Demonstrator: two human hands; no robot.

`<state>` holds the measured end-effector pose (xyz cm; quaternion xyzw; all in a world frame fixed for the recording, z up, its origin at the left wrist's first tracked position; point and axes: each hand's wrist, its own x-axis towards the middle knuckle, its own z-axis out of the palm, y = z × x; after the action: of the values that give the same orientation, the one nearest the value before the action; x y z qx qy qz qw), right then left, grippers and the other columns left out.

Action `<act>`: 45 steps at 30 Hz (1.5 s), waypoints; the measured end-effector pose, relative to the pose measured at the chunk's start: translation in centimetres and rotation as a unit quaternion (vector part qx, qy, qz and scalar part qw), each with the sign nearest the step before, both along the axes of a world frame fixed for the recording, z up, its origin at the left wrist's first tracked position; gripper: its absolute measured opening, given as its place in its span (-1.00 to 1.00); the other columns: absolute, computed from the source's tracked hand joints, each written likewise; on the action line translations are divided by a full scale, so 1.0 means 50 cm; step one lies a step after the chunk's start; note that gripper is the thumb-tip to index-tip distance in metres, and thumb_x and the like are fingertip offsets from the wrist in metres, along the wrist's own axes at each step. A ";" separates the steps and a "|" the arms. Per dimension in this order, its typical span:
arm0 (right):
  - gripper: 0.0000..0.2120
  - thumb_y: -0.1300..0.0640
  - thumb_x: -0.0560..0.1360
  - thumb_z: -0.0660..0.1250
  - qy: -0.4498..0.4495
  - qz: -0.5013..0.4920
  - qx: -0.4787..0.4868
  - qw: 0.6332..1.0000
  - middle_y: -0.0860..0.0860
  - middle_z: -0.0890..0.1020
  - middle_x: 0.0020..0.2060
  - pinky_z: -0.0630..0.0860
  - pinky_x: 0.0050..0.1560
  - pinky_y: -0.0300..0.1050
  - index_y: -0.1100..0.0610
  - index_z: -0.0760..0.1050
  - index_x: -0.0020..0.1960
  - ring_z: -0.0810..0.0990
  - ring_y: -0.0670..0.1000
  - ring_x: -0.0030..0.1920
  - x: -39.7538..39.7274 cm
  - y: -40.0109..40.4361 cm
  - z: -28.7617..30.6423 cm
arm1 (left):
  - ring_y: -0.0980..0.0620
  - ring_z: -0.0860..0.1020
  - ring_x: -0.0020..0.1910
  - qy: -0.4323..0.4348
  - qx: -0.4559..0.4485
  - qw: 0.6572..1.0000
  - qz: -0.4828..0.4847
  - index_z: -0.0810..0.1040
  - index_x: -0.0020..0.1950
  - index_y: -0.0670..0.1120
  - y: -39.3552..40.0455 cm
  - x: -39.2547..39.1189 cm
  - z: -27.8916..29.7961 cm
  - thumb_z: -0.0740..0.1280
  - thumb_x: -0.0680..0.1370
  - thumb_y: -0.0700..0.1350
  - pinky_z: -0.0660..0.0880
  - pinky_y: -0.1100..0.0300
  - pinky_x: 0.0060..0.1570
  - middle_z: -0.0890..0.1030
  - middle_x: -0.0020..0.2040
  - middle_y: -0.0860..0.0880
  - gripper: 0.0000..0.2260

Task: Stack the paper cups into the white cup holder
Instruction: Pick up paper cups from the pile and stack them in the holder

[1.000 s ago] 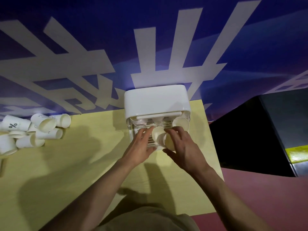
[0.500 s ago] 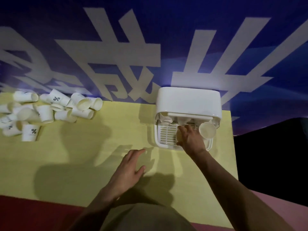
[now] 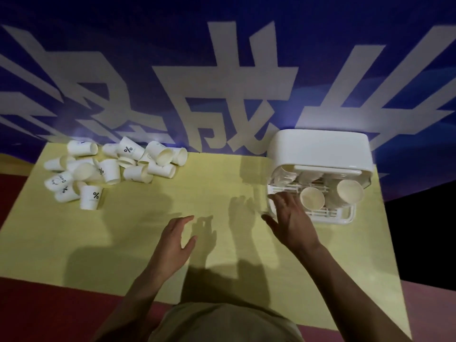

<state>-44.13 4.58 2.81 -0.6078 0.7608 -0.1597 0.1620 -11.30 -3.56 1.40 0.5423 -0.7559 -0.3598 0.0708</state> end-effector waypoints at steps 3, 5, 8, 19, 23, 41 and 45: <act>-0.49 -0.02 0.51 0.48 -0.020 0.010 0.006 1.000 0.11 0.53 0.25 0.64 -0.07 0.08 0.13 0.45 0.38 0.61 0.16 0.10 0.116 -0.032 0.005 | -0.09 0.53 0.24 -0.020 -0.045 0.998 0.040 0.47 0.44 -0.04 -0.078 0.108 -0.003 0.47 0.53 -0.13 0.55 -0.04 0.20 0.45 0.29 -0.01 -0.52; -0.49 -0.04 0.54 0.44 -0.035 0.009 0.028 0.999 0.08 0.51 0.29 0.64 -0.16 0.06 0.10 0.42 0.41 0.64 0.14 0.05 0.200 -0.057 0.005 | -0.14 0.49 0.29 -0.051 -0.054 0.993 0.095 0.46 0.45 -0.06 -0.140 0.198 -0.008 0.48 0.52 -0.13 0.48 -0.06 0.30 0.44 0.34 -0.11 -0.50; -0.45 -0.08 0.57 0.39 -0.070 0.001 0.055 0.996 0.04 0.48 0.33 0.65 -0.13 0.06 0.05 0.34 0.49 0.63 0.10 0.09 0.323 -0.088 -0.002 | -0.27 0.42 0.35 -0.070 -0.105 0.978 0.164 0.44 0.44 -0.14 -0.239 0.346 -0.025 0.52 0.48 -0.15 0.37 -0.14 0.37 0.44 0.34 -0.25 -0.44; -0.42 -0.11 0.60 0.32 -0.068 -0.015 0.135 0.988 -0.03 0.43 0.41 0.68 -0.07 0.00 -0.07 0.21 0.55 0.67 -0.03 0.02 0.576 -0.197 -0.027 | -0.33 0.34 0.28 -0.211 0.043 0.962 0.170 0.04 0.60 0.05 -0.482 0.557 -0.129 0.48 0.48 0.09 0.43 -0.14 0.21 0.21 0.39 -0.31 -0.16; -0.42 -0.04 0.59 0.37 -0.058 -0.012 0.149 0.987 -0.03 0.45 0.41 0.66 -0.02 -0.01 -0.02 0.27 0.55 0.65 -0.02 0.06 0.598 -0.252 -0.013 | -0.31 0.37 0.27 -0.196 0.074 0.964 0.161 -0.02 0.61 0.11 -0.511 0.546 -0.149 0.43 0.53 0.06 0.45 -0.13 0.17 0.22 0.39 -0.30 -0.19; -0.45 0.01 0.56 0.41 0.042 -0.087 0.159 0.982 0.26 0.46 0.29 0.52 0.17 0.16 0.01 0.31 0.49 0.49 0.32 0.23 0.606 -0.653 -0.075 | 0.12 0.42 0.14 0.115 0.008 0.990 0.076 0.33 0.41 -0.05 -0.327 0.606 -0.158 0.60 0.39 -0.11 0.52 0.20 0.02 0.39 0.25 0.04 -0.31; -0.64 0.01 0.59 0.38 -0.046 -0.133 0.124 0.982 0.15 0.56 0.27 0.55 0.28 0.08 0.04 0.49 0.36 0.52 0.22 0.27 0.611 -0.687 -0.094 | 0.14 0.47 0.13 0.123 -0.006 0.988 0.094 0.21 0.47 0.21 -0.313 0.625 -0.142 0.63 0.37 -0.07 0.52 0.28 0.02 0.38 0.25 0.05 -0.18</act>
<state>-13.59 -29.76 -1.90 -0.4686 0.8402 -0.1121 0.2487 19.97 -19.20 -5.69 0.5626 -0.6890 -0.4108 0.1997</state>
